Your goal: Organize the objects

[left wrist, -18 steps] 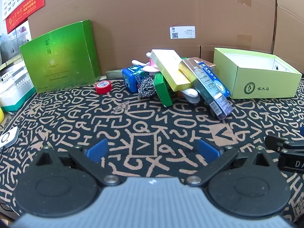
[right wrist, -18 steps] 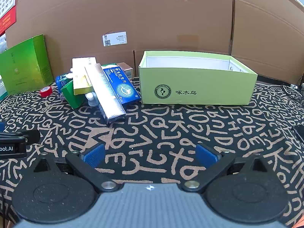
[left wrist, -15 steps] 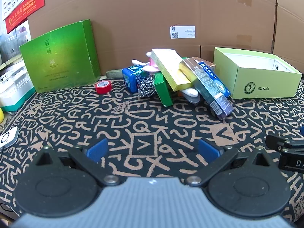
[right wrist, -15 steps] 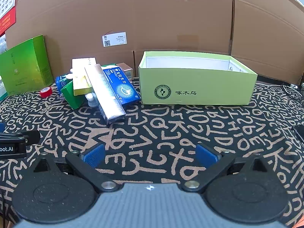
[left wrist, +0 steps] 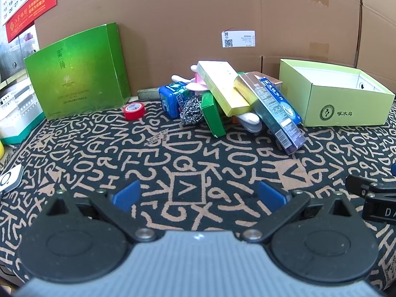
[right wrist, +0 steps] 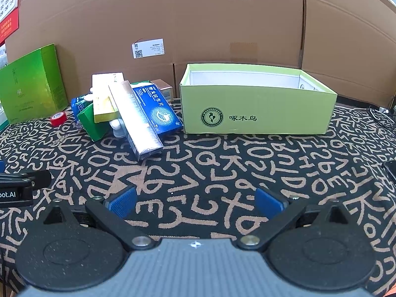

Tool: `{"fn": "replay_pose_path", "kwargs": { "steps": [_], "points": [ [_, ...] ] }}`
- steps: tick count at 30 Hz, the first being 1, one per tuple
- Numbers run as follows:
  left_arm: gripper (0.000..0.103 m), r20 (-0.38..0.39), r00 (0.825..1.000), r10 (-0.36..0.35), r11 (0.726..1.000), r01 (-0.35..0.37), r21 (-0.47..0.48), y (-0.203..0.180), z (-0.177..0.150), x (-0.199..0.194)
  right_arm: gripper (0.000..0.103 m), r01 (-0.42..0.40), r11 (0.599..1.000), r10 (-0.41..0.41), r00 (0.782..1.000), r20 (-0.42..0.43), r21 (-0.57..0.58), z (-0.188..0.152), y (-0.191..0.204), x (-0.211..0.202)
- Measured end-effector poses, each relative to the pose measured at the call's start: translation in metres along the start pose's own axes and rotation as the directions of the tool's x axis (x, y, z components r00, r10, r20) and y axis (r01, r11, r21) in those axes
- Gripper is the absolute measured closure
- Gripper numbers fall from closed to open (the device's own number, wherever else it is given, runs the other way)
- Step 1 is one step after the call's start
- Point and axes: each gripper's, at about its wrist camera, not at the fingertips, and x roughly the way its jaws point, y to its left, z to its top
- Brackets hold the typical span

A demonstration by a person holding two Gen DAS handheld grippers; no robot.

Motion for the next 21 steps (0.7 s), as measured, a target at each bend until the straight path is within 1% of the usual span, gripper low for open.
{"fn": "replay_pose_path", "kwargs": {
  "steps": [21],
  "points": [
    [0.000,-0.013,1.000,-0.001,1.000,0.001,0.000,-0.0004,0.0003,0.0039,0.000,-0.005,1.000,0.005,1.000,-0.017,0.005,0.0002,-0.0010,0.0080]
  ]
}}
